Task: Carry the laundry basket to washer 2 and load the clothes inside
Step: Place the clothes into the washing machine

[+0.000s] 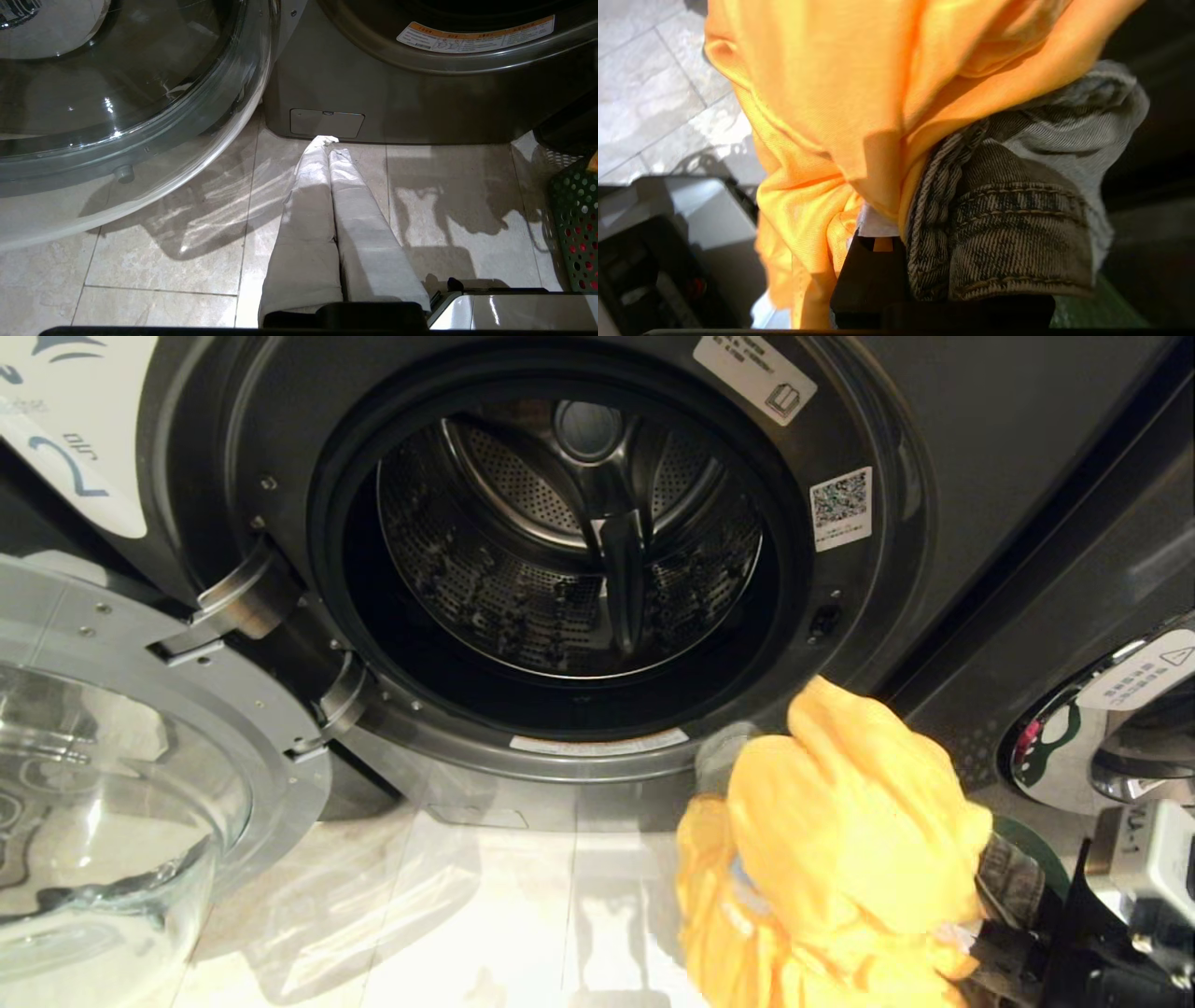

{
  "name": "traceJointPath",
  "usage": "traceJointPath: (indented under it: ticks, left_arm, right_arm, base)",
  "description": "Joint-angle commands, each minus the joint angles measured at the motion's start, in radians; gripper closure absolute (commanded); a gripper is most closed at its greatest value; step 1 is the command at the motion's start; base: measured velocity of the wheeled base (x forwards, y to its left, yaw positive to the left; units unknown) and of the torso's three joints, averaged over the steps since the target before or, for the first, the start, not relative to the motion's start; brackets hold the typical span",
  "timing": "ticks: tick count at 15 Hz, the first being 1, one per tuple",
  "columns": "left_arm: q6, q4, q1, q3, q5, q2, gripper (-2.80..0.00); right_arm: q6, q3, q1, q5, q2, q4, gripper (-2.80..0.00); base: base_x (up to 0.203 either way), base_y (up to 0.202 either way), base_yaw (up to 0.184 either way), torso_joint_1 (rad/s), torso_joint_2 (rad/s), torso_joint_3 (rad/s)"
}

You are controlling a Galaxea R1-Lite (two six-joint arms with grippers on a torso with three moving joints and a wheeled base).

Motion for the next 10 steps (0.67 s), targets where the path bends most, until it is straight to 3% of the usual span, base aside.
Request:
traceJointPath:
  ticks: [1, 3, 8, 10]
  left_arm:
    - [-0.001, 0.0, 0.0, 0.0, 0.0, 0.0, 0.0]
    - [0.0, 0.0, 0.0, 0.0, 0.0, 0.0, 0.0]
    - [-0.001, 0.0, 0.0, -0.001, 0.0, 0.0, 0.0]
    - [0.001, 0.0, 0.0, 0.001, 0.0, 0.0, 0.0]
  right_arm:
    - [-0.004, -0.094, 0.071, -0.054, 0.103, -0.01, 0.0]
    - [-0.008, -0.156, 0.093, -0.085, 0.239, -0.085, 0.0]
    - [-0.012, -0.229, 0.157, -0.119, 0.551, -0.421, 0.0]
    - [-0.009, -0.335, 0.171, -0.188, 0.639, -0.489, 0.0]
  base:
    - [0.0, 0.0, 0.0, 0.0, 0.0, 0.0]
    - [0.0, 0.0, 0.0, 0.0, 0.0, 0.0]
    - [0.0, 0.0, 0.0, 0.0, 0.0, 0.0]
    - [0.0, 0.0, 0.0, 0.0, 0.0, 0.0]
